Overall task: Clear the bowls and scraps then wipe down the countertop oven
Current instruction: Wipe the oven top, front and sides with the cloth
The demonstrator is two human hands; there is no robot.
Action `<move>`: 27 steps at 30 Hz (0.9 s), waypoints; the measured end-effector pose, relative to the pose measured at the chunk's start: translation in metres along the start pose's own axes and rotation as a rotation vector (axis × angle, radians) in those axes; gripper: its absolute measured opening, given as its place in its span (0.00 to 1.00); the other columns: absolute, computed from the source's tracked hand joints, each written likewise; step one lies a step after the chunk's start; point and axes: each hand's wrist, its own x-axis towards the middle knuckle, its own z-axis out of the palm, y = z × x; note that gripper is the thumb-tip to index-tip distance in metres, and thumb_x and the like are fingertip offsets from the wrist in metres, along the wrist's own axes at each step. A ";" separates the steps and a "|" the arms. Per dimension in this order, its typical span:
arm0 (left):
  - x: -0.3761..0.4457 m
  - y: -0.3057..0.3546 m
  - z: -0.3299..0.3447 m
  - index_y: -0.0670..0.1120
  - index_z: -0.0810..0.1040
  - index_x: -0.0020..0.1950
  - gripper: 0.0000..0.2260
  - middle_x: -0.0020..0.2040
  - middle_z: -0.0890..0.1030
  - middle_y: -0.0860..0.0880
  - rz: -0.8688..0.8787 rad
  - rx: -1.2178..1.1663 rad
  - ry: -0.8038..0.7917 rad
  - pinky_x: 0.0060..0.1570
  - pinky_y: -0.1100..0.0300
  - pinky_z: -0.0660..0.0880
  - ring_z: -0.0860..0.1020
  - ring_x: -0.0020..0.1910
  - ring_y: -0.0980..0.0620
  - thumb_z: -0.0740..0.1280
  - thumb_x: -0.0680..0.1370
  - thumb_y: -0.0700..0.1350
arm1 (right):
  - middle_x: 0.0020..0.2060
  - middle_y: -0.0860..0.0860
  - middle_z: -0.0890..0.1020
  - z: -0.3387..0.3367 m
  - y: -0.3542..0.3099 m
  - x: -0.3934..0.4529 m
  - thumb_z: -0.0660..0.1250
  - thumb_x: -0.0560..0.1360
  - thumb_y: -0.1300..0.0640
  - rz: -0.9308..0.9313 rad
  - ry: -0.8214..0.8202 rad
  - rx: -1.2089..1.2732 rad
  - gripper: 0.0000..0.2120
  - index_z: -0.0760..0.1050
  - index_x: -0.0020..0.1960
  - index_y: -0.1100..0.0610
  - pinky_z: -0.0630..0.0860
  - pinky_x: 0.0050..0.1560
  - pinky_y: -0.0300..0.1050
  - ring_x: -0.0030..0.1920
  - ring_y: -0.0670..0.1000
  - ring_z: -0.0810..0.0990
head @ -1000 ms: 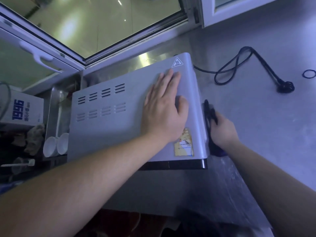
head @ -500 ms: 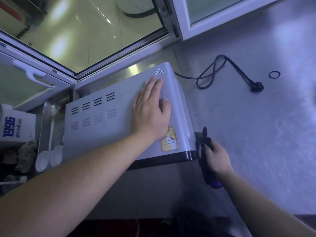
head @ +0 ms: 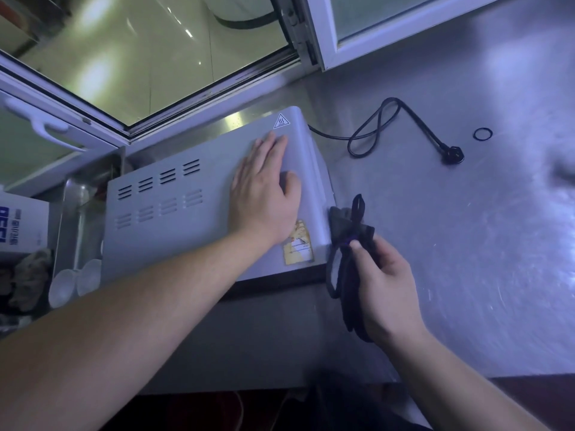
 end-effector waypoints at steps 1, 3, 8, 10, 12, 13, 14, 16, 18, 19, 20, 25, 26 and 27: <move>0.000 0.000 0.000 0.51 0.64 0.80 0.26 0.81 0.62 0.54 -0.002 0.001 0.000 0.79 0.50 0.55 0.56 0.81 0.54 0.55 0.80 0.49 | 0.32 0.40 0.79 0.001 -0.007 -0.005 0.64 0.83 0.56 -0.023 -0.011 0.011 0.08 0.82 0.49 0.50 0.72 0.41 0.43 0.35 0.45 0.76; 0.000 0.000 0.001 0.51 0.64 0.80 0.27 0.81 0.62 0.54 -0.001 0.003 0.003 0.79 0.50 0.54 0.56 0.81 0.54 0.55 0.80 0.49 | 0.37 0.43 0.83 0.002 -0.018 -0.010 0.65 0.82 0.56 -0.074 -0.042 0.000 0.08 0.83 0.51 0.48 0.76 0.44 0.40 0.39 0.44 0.80; 0.000 -0.001 0.001 0.51 0.65 0.80 0.27 0.81 0.62 0.54 0.010 0.013 0.005 0.79 0.50 0.54 0.56 0.81 0.53 0.55 0.80 0.50 | 0.58 0.29 0.79 0.014 -0.017 0.011 0.67 0.80 0.52 -0.349 -0.034 -0.273 0.14 0.76 0.61 0.35 0.71 0.64 0.35 0.64 0.40 0.77; 0.000 0.000 0.001 0.51 0.64 0.80 0.27 0.81 0.61 0.54 0.008 0.018 0.003 0.79 0.51 0.54 0.56 0.81 0.54 0.55 0.80 0.50 | 0.62 0.28 0.76 0.021 -0.011 0.030 0.66 0.80 0.54 -0.414 -0.047 -0.271 0.18 0.73 0.63 0.33 0.69 0.68 0.36 0.67 0.39 0.74; 0.000 0.000 0.002 0.51 0.64 0.80 0.27 0.81 0.61 0.55 -0.002 0.017 0.007 0.79 0.51 0.54 0.56 0.81 0.54 0.55 0.80 0.49 | 0.65 0.37 0.79 0.025 -0.004 0.048 0.63 0.82 0.55 -0.353 -0.090 -0.196 0.17 0.73 0.69 0.40 0.70 0.72 0.45 0.68 0.42 0.75; 0.000 0.000 0.002 0.51 0.64 0.80 0.27 0.81 0.61 0.55 -0.006 0.015 0.002 0.79 0.52 0.53 0.56 0.81 0.55 0.55 0.80 0.49 | 0.65 0.40 0.80 0.025 0.000 0.056 0.62 0.84 0.57 -0.308 -0.109 -0.169 0.17 0.74 0.70 0.44 0.70 0.72 0.47 0.68 0.43 0.76; 0.000 0.000 0.002 0.51 0.64 0.80 0.27 0.81 0.61 0.55 -0.009 0.015 -0.005 0.79 0.52 0.53 0.55 0.81 0.55 0.55 0.80 0.49 | 0.63 0.41 0.81 0.025 0.004 0.063 0.61 0.85 0.57 -0.265 -0.119 -0.149 0.16 0.74 0.70 0.46 0.71 0.72 0.48 0.66 0.42 0.77; 0.000 0.000 0.002 0.52 0.63 0.81 0.27 0.82 0.60 0.55 -0.010 0.011 -0.014 0.79 0.51 0.53 0.54 0.81 0.55 0.54 0.80 0.50 | 0.60 0.40 0.83 0.023 0.013 0.075 0.59 0.86 0.57 -0.191 -0.119 -0.125 0.14 0.75 0.69 0.48 0.72 0.71 0.47 0.63 0.42 0.79; 0.000 0.000 0.002 0.52 0.63 0.81 0.27 0.82 0.60 0.55 -0.005 0.003 -0.013 0.79 0.50 0.53 0.54 0.81 0.55 0.54 0.80 0.50 | 0.60 0.38 0.83 0.022 0.023 0.084 0.58 0.86 0.56 -0.141 -0.105 -0.119 0.14 0.74 0.70 0.47 0.72 0.70 0.43 0.64 0.40 0.78; 0.000 0.000 0.002 0.51 0.63 0.81 0.27 0.82 0.60 0.55 -0.003 0.001 -0.011 0.79 0.50 0.53 0.54 0.81 0.55 0.54 0.80 0.50 | 0.60 0.37 0.82 0.021 0.029 0.089 0.58 0.86 0.55 -0.107 -0.094 -0.124 0.15 0.74 0.70 0.46 0.72 0.69 0.42 0.64 0.40 0.78; 0.000 0.000 0.002 0.51 0.63 0.81 0.27 0.82 0.60 0.55 -0.004 -0.002 -0.011 0.79 0.50 0.54 0.54 0.81 0.55 0.54 0.80 0.50 | 0.59 0.36 0.82 0.019 0.037 0.095 0.58 0.86 0.54 -0.071 -0.080 -0.138 0.15 0.74 0.70 0.45 0.72 0.69 0.42 0.63 0.39 0.78; 0.000 0.000 0.002 0.51 0.63 0.81 0.27 0.81 0.61 0.54 -0.009 -0.006 -0.012 0.79 0.49 0.55 0.55 0.81 0.55 0.55 0.80 0.48 | 0.56 0.36 0.82 0.010 0.061 0.113 0.57 0.84 0.43 0.151 -0.042 -0.222 0.13 0.72 0.55 0.23 0.74 0.69 0.58 0.62 0.48 0.80; 0.000 0.000 0.002 0.51 0.63 0.81 0.27 0.81 0.61 0.54 -0.008 -0.008 -0.013 0.79 0.49 0.55 0.55 0.81 0.55 0.55 0.80 0.48 | 0.55 0.36 0.82 0.009 0.062 0.115 0.56 0.84 0.43 0.177 -0.045 -0.218 0.14 0.71 0.52 0.21 0.75 0.68 0.59 0.61 0.49 0.80; 0.000 0.000 0.002 0.51 0.63 0.81 0.27 0.81 0.61 0.54 -0.008 -0.009 -0.013 0.79 0.49 0.55 0.55 0.81 0.55 0.55 0.80 0.48 | 0.55 0.37 0.82 0.010 0.062 0.116 0.56 0.84 0.43 0.196 -0.046 -0.204 0.15 0.71 0.50 0.21 0.76 0.68 0.59 0.60 0.49 0.81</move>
